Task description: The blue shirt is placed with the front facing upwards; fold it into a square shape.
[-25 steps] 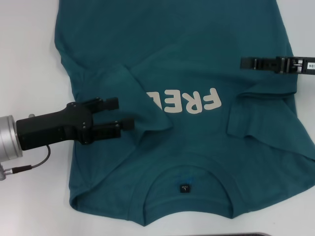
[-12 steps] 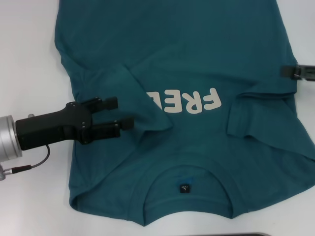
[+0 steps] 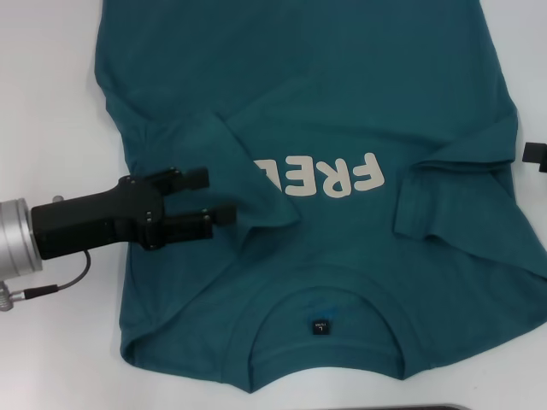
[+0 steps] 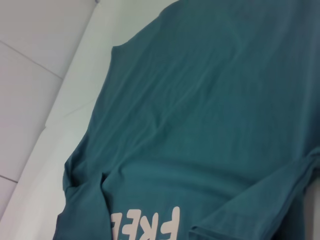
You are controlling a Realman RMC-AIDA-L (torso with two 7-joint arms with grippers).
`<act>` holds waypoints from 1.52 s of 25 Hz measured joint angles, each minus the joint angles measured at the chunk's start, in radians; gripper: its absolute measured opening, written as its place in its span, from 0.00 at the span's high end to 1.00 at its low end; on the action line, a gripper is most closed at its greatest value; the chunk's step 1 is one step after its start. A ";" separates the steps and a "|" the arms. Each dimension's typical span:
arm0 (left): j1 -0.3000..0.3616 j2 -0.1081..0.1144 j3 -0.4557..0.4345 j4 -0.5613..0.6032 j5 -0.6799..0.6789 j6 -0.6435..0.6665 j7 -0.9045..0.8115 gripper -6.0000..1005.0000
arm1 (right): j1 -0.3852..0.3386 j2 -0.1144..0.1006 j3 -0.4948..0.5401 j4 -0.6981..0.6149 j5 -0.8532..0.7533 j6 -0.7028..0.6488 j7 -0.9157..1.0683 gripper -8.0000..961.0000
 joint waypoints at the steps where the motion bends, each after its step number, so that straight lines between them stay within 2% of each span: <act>1: -0.001 0.000 0.000 0.001 0.000 0.000 0.001 0.09 | 0.000 0.003 0.000 0.004 0.000 0.007 0.000 0.17; 11: -0.001 0.001 0.001 0.004 0.001 -0.007 0.009 0.09 | 0.025 0.053 -0.009 0.014 -0.007 0.100 0.000 0.17; 18: 0.002 0.007 0.001 0.006 0.002 -0.009 0.014 0.09 | 0.035 0.056 -0.001 0.043 0.000 0.159 0.027 0.18; 35: 0.001 0.008 0.001 0.007 0.002 -0.011 0.027 0.09 | 0.055 0.052 -0.010 0.048 -0.009 0.177 0.049 0.60; 38: -0.001 0.008 0.001 0.006 0.002 -0.011 0.027 0.09 | 0.055 0.053 -0.010 0.048 -0.009 0.177 0.049 0.75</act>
